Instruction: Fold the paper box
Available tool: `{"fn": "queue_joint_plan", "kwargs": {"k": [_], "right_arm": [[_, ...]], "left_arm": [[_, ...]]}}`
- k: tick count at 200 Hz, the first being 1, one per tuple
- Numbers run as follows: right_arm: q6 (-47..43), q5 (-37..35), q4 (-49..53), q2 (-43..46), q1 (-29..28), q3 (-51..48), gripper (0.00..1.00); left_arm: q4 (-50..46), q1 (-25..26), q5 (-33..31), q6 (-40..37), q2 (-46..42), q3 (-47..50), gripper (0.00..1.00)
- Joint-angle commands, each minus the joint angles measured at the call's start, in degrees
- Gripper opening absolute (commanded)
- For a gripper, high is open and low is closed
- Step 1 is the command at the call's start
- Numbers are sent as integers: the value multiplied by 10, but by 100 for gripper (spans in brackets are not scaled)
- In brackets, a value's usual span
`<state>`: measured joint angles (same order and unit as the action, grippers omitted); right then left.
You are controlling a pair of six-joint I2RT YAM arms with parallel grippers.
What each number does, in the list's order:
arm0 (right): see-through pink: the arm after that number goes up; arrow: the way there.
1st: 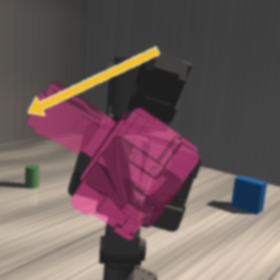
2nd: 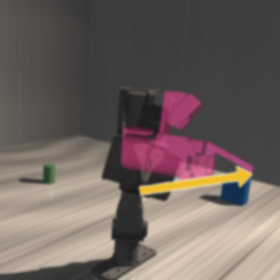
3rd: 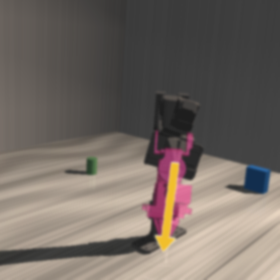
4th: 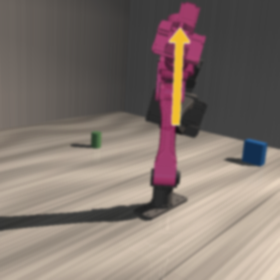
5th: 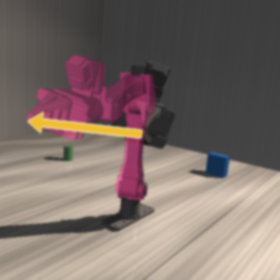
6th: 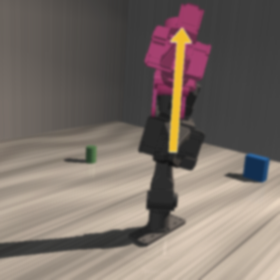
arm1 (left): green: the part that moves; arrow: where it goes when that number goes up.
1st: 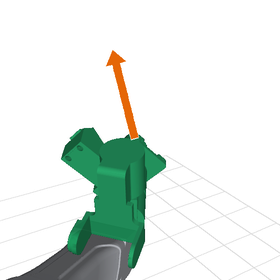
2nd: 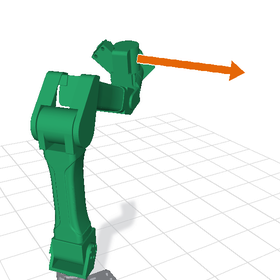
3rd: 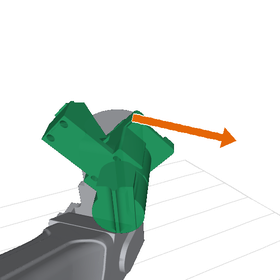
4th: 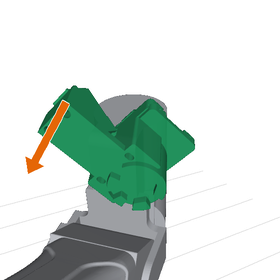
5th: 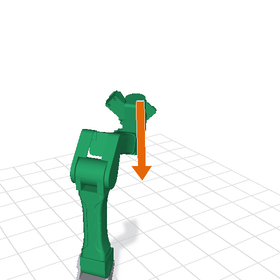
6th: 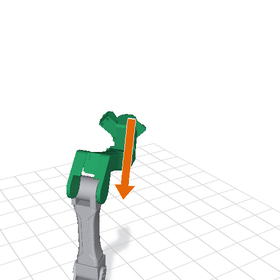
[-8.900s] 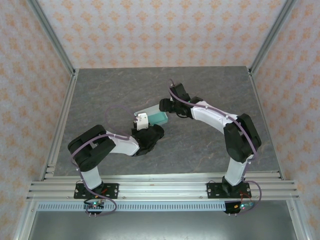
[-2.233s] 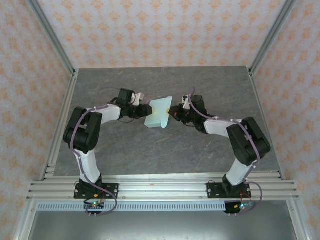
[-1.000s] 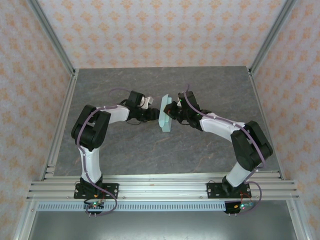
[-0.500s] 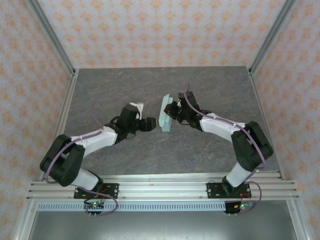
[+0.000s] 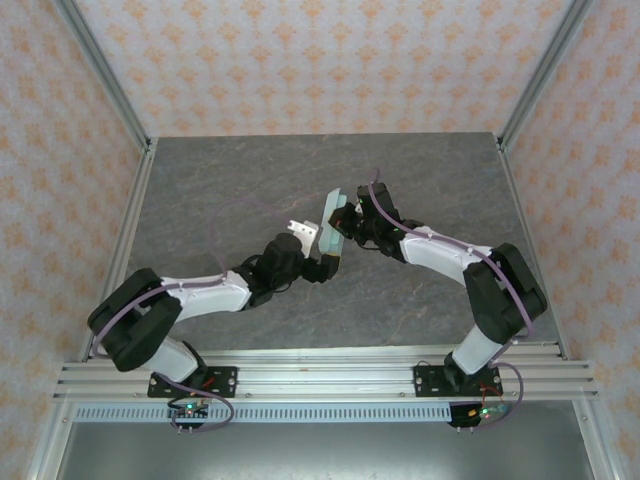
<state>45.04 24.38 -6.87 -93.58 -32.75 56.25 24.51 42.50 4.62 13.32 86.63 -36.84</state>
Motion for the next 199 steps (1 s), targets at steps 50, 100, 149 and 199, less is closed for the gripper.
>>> {"fn": "queue_joint_plan", "kwargs": {"k": [50,100,149,199], "right_arm": [[-6,-21,29,8,0,-5,4],[-6,-22,29,6,0,-6,4],[-3,-24,24,8,0,-11,4],[-1,-27,24,14,0,-16,4]], "left_arm": [[95,25,-111,-40,72,-39,85],[127,26,-115,-36,101,-47,72],[149,26,-117,-42,107,-44,71],[161,27,-116,-53,111,-44,62]]}}
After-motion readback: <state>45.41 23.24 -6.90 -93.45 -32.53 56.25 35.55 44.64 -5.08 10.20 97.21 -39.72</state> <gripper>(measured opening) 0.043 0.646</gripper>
